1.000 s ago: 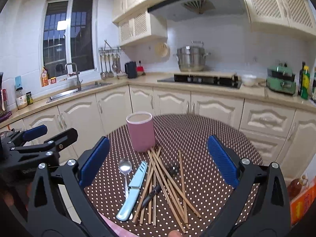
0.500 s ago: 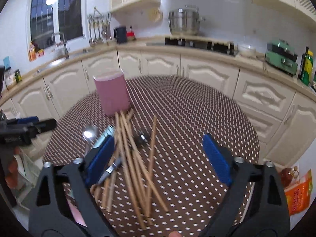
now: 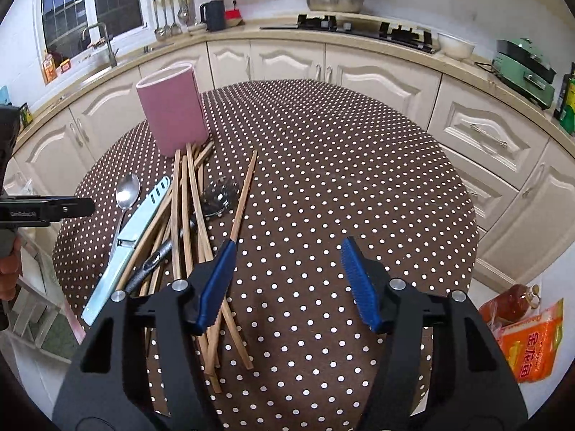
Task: Organize utensils
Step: 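Grasp the steel spoon with the left tool while the right tool grasps a wooden chopstick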
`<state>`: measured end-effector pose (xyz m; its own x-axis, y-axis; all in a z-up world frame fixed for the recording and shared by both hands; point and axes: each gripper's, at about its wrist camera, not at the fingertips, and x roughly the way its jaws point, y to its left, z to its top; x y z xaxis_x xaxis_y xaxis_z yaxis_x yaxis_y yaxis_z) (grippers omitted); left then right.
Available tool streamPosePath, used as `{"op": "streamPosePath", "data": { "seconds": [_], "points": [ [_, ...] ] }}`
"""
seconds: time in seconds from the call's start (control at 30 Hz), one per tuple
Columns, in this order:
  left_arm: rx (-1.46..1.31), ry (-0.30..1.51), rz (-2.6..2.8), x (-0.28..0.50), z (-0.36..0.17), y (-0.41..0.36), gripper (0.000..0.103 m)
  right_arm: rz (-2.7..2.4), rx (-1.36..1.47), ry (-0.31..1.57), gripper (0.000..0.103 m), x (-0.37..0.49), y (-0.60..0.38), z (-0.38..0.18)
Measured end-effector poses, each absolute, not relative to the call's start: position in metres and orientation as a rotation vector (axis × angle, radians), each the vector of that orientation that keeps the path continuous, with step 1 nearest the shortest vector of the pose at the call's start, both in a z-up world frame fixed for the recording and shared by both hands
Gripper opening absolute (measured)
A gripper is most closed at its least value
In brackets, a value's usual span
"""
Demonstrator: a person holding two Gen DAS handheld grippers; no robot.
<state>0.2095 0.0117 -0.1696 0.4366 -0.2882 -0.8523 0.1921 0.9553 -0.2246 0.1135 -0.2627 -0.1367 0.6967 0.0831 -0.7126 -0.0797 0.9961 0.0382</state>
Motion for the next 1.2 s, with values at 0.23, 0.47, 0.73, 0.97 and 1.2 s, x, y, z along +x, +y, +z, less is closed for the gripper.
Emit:
{"op": "streamPosePath", "data": {
  "seconds": [0.23, 0.47, 0.73, 0.97, 1.2],
  "points": [
    [-0.012, 1.158, -0.224, 0.233, -0.189, -0.013, 0.066, 0.121, 0.011, 0.824, 0.060, 0.122, -0.265, -0.138],
    [0.119, 1.120, -0.142, 0.247, -0.195, -0.038, 0.056, 0.169, 0.031, 0.872, 0.060, 0.136, -0.271, -0.137],
    [0.108, 1.113, -0.158, 0.270, -0.191, -0.032, 0.019, 0.232, 0.047, 0.959, 0.060, 0.163, -0.269, -0.140],
    [0.057, 1.119, -0.175, 0.270, -0.192, -0.001, 0.004, 0.253, 0.054, 1.054, 0.056, 0.190, -0.261, -0.148],
    [0.026, 1.114, -0.188, 0.264, -0.193, 0.006, 0.004, 0.279, 0.053, 1.158, 0.049, 0.220, -0.247, -0.155]
  ]
}}
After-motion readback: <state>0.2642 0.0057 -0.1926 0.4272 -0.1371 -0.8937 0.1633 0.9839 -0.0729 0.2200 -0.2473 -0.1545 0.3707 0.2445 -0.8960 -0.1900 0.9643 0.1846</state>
